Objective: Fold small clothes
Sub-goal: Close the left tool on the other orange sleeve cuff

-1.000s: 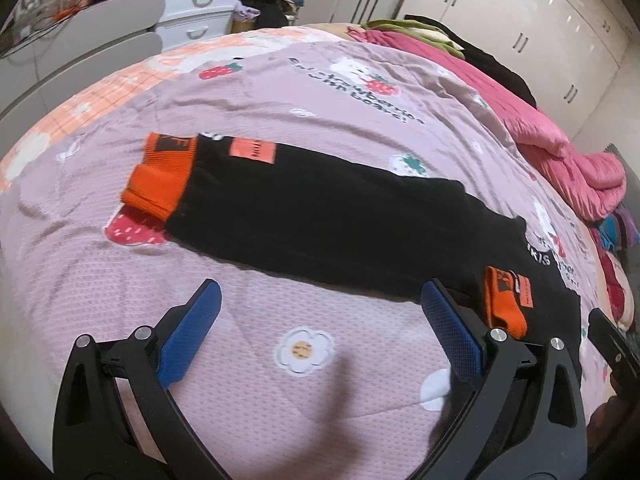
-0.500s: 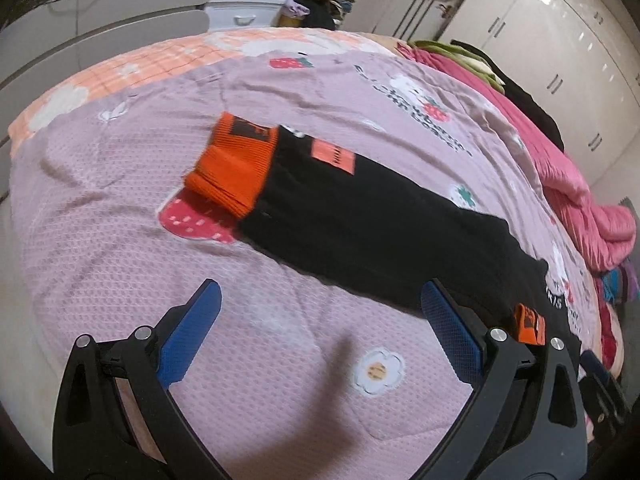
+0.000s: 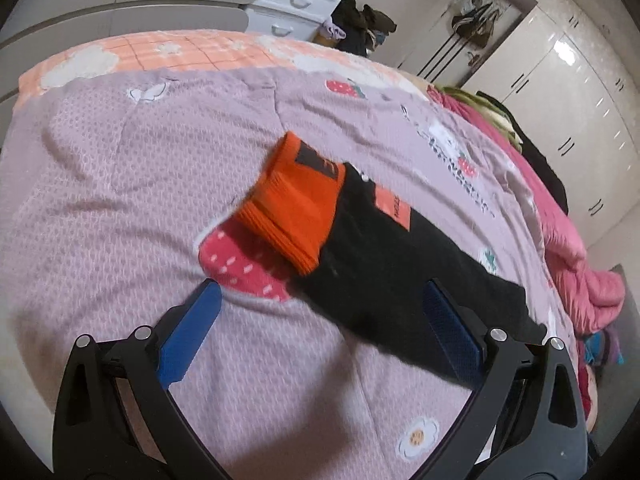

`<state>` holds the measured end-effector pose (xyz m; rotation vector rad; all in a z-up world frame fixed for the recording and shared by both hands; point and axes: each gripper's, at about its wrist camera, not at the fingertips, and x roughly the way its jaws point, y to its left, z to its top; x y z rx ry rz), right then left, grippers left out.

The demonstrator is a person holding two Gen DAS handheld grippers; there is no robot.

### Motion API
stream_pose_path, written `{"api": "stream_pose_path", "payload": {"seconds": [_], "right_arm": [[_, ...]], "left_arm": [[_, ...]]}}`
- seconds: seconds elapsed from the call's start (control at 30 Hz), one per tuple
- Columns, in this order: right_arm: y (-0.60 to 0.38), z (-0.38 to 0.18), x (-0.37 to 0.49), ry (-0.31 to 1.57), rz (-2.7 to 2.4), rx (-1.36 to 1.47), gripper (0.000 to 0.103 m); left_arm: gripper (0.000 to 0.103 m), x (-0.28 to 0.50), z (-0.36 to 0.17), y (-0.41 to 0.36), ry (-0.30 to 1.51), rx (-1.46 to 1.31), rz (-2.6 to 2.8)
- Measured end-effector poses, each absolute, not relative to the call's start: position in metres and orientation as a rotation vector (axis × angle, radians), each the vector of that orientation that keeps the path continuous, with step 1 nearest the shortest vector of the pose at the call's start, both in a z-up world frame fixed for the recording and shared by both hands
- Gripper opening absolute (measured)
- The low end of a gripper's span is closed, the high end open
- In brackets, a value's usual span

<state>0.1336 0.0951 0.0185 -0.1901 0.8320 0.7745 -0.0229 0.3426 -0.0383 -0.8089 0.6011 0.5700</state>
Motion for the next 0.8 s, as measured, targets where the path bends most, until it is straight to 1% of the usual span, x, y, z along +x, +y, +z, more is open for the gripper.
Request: {"api": "stream_pose_path", "payload": {"seconds": [0.13, 0.2, 0.23, 0.27, 0.3, 0.43, 0.47, 0.5, 0.53, 0.57, 0.63, 0.8], "right_arm": [[0.095, 0.016, 0.136, 0.839, 0.771, -0.192, 0.099], [0.094, 0.015, 0.136, 0.843, 0.767, -0.186, 0.099], [0.093, 0.015, 0.137, 0.845, 0.767, -0.182, 0.099], [0.093, 0.014, 0.137, 0.847, 0.766, -0.179, 0.099], [0.092, 0.014, 0.137, 0.849, 0.763, -0.174, 0.099], [0.090, 0.013, 0.138, 0.859, 0.761, -0.154, 0.099], [0.090, 0.012, 0.138, 0.861, 0.761, -0.151, 0.099], [0.090, 0.012, 0.139, 0.863, 0.760, -0.150, 0.099], [0.090, 0.011, 0.138, 0.864, 0.760, -0.149, 0.099], [0.089, 0.011, 0.138, 0.865, 0.760, -0.147, 0.099], [0.086, 0.009, 0.138, 0.870, 0.755, -0.142, 0.099], [0.074, 0.008, 0.139, 0.879, 0.735, -0.115, 0.099]], "left_arm": [[0.093, -0.020, -0.036, 0.349, 0.566, -0.815, 0.585], [0.085, -0.018, -0.035, 0.353, 0.545, -0.817, 0.590], [0.075, -0.016, -0.035, 0.355, 0.545, -0.818, 0.589], [0.070, -0.014, -0.036, 0.357, 0.546, -0.821, 0.587], [0.068, -0.011, -0.037, 0.360, 0.543, -0.826, 0.588], [0.054, -0.004, -0.039, 0.364, 0.537, -0.836, 0.585], [0.047, -0.003, -0.039, 0.365, 0.538, -0.837, 0.584], [0.042, -0.002, -0.040, 0.366, 0.540, -0.835, 0.582], [0.029, 0.000, -0.040, 0.367, 0.543, -0.833, 0.578], [0.019, 0.001, -0.041, 0.368, 0.542, -0.833, 0.571], [0.008, 0.001, -0.041, 0.368, 0.535, -0.838, 0.556], [0.007, -0.004, -0.025, 0.358, 0.487, -0.832, 0.501]]}}
